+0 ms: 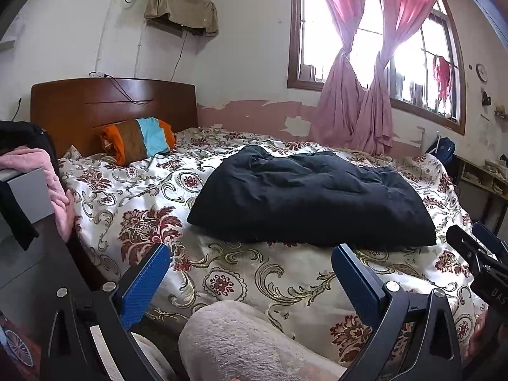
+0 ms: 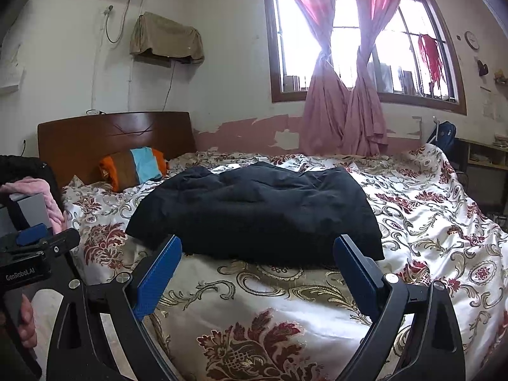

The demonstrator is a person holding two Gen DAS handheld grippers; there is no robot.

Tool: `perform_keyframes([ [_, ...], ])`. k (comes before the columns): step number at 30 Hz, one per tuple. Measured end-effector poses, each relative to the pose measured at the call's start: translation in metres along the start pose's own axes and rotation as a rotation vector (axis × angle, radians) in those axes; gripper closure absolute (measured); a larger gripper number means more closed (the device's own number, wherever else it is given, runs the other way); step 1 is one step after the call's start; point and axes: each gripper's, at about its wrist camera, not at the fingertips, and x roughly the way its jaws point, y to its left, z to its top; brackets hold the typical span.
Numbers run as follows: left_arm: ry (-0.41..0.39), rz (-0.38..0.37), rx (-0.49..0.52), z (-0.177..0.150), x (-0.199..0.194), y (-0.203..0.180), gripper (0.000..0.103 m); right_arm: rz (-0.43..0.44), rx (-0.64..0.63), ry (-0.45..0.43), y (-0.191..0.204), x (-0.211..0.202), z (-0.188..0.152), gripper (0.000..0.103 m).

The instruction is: Fold large clothes

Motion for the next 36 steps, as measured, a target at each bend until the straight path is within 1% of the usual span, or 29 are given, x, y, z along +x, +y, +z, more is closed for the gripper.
perform_keyframes([
  [11,0.000,0.002,0.018,0.0005,-0.0010,-0.0043,0.001,0.000,-0.001,-0.005,-0.0003,-0.0009,0.0008,0.009],
  [36,-0.014,0.005,0.022,0.0017,-0.0035,-0.0057,0.001,0.000,0.002,0.002,0.0003,-0.0029,0.0014,0.009],
])
